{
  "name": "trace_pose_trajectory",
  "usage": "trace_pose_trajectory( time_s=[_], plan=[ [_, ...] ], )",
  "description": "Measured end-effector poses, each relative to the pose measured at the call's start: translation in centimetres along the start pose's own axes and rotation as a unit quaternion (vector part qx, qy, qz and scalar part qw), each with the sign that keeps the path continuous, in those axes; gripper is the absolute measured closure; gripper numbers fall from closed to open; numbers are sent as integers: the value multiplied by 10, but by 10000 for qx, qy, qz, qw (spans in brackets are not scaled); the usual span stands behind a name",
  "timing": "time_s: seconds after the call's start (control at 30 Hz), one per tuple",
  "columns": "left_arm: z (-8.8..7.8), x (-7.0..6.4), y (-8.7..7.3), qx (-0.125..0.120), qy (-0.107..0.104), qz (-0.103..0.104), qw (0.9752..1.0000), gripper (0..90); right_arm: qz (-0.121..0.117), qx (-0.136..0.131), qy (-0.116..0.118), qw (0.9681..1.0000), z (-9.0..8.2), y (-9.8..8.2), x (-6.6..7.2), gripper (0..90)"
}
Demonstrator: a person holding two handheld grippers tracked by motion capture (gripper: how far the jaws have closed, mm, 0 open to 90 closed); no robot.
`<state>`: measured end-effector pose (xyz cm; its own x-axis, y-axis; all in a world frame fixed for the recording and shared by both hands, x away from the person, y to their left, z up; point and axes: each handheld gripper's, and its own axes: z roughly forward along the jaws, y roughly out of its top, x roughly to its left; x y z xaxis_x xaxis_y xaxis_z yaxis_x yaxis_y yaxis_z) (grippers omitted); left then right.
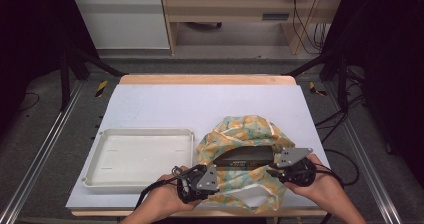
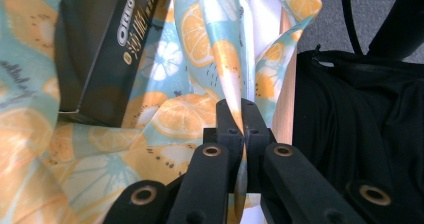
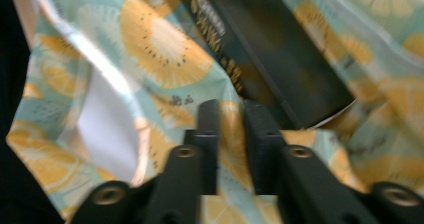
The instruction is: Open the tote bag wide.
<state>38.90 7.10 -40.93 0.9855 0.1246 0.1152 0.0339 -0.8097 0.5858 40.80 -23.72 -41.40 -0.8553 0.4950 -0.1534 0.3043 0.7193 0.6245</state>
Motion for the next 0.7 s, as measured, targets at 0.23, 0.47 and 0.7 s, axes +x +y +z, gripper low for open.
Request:
trace_pose_trajectory(
  time_s=[0.23, 0.47, 0.7],
  plan=[
    [-5, -1, 7, -165, 42, 1, 9999, 773, 68, -128, -48, 9999, -4, -14, 10, 900],
    [-20, 3, 17, -457, 209, -80, 9987, 561, 69, -126, -120, 9998, -4, -16, 13, 900],
    [-37, 40, 33, -684, 1109, -338, 9909, 452, 66, -135, -67, 9999, -1, -17, 18, 900]
  ],
)
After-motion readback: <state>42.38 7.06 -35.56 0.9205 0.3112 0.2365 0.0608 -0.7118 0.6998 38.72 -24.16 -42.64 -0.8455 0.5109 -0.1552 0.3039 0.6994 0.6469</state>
